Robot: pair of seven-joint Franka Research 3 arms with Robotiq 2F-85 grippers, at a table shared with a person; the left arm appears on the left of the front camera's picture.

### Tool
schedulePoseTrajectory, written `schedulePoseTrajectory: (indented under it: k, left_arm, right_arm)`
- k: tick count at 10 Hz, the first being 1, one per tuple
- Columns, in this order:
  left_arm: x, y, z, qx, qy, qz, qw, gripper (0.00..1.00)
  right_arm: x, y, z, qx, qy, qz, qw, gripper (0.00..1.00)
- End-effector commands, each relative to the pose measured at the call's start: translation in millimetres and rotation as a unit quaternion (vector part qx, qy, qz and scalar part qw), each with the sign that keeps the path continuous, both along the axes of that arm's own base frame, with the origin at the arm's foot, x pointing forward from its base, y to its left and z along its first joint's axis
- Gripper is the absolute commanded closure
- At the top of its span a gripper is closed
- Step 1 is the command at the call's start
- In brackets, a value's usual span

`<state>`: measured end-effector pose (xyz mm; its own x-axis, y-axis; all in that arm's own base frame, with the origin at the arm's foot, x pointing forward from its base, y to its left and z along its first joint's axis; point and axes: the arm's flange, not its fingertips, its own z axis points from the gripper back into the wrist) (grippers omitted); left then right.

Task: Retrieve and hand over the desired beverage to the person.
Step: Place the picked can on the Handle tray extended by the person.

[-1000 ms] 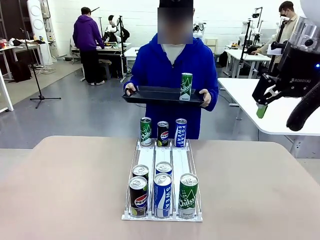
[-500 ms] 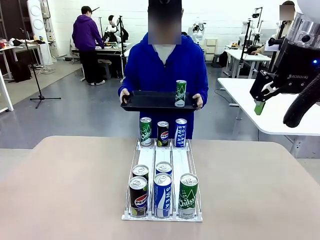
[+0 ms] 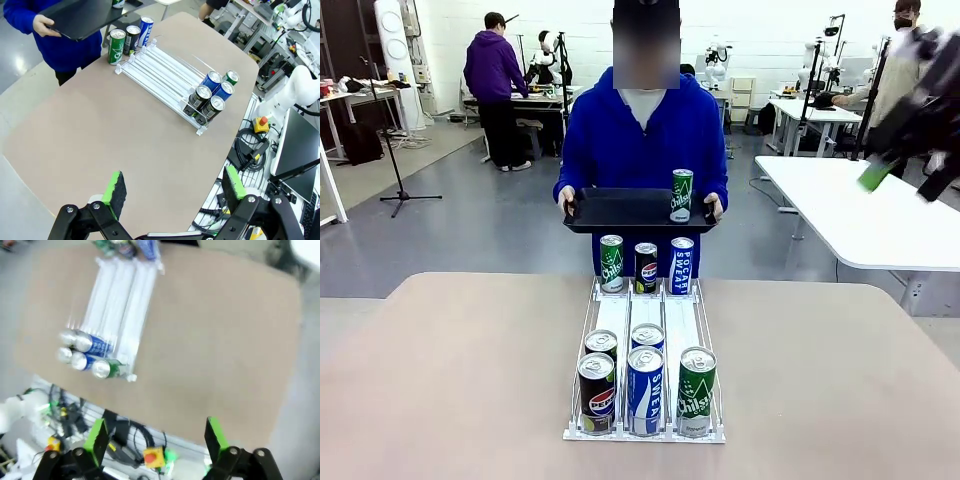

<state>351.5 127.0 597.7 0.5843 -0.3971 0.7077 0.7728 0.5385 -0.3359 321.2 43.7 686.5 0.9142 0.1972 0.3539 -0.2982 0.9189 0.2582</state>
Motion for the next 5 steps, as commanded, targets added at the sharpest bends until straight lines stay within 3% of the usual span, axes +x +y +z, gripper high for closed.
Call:
schedulePoseTrajectory:
  k: [1, 2, 3, 5]
  left_arm:
    - [-0.1, 0.7, 0.4, -0.007, -0.012, -0.009, 1.0, 0.0]
    - [-0.1, 0.7, 0.4, -0.007, -0.012, -0.009, 1.0, 0.0]
    - [-0.1, 0.7, 0.4, -0.007, -0.012, -0.009, 1.0, 0.0]
    - [-0.1, 0.7, 0.4, -0.007, -0.012, -0.009, 1.0, 0.0]
  right_arm:
    - [-6.8, -79.6, -1.9, 0.215, -0.071, 0.143, 0.963, 0.0]
    - [-8.8, -109.5, -4.5, 0.263, -0.107, 0.145, 0.948, 0.0]
    - [-11.8, -129.7, -12.1, 0.265, -0.139, 0.166, 0.94, 0.0]
    - [-12.7, -140.9, -37.4, 0.252, -0.124, 0.182, 0.942, 0.0]
